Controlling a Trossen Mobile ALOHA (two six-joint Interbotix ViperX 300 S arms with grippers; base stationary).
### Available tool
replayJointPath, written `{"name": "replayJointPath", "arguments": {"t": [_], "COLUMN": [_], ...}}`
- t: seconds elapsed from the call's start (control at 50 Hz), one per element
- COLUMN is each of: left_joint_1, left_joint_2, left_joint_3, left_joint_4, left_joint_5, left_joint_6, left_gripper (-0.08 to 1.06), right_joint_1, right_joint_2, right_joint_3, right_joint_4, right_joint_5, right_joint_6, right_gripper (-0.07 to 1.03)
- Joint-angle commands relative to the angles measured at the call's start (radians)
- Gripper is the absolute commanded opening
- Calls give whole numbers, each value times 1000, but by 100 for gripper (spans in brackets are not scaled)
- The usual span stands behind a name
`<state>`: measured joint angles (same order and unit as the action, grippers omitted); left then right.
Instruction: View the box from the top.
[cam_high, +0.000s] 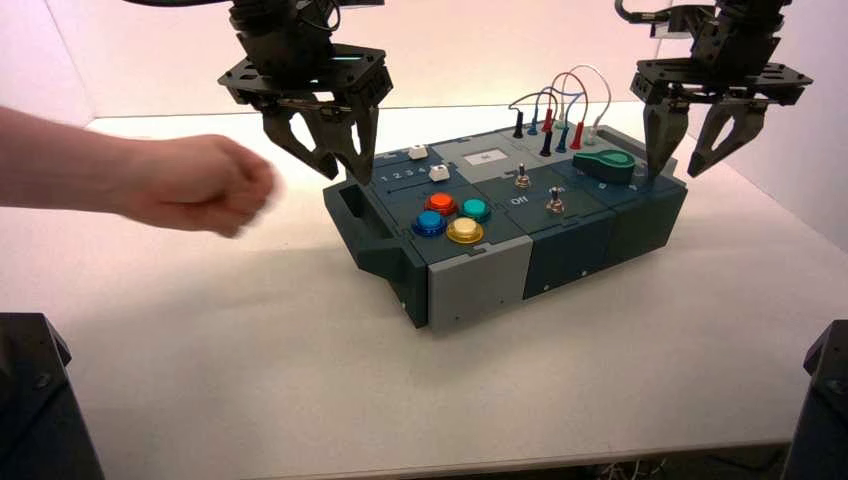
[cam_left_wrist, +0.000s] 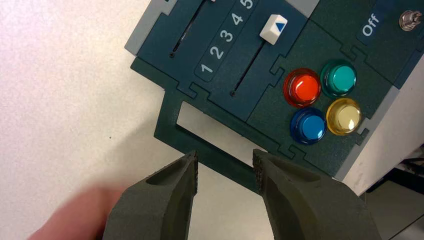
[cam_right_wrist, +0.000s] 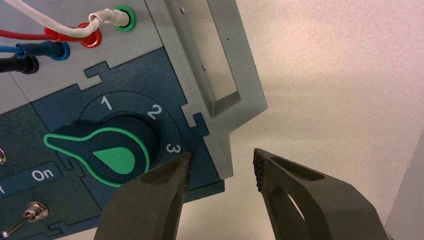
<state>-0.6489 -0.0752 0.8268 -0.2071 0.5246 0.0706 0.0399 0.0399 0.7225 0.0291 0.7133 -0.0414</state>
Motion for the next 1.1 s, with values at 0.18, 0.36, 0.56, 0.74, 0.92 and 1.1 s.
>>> {"name": "replayJointPath", "arguments": {"t": [0.18,0.36,0.56,0.74,0.92,1.1], "left_joint_1": [3,3,3,3,3,3], "left_joint_2": [-37,-38,-48,-86,-152,-187], "left_joint_3": [-14,-18,-20,-29,-41,-80], "left_joint_4": [0,0,0,-2,0,-2], "left_joint_5": [-6,-5,0,23,61,107], "left_joint_6": [3,3,2,2,0,3], "left_gripper": [58,58,58,58,58,58], "right_joint_1": [5,5,5,8,26,87], "right_joint_2": [-9,-11,-26,-67,-147,-201], "right_joint_3": [-9,-9,-11,-11,-6,-23], "right_joint_4": [2,2,0,-3,-8,-18], "right_joint_5": [-2,-2,5,28,40,100], "right_joint_6": [-3,-2,0,-2,-2,-6], "right_gripper": [65,65,65,65,65,65]}}
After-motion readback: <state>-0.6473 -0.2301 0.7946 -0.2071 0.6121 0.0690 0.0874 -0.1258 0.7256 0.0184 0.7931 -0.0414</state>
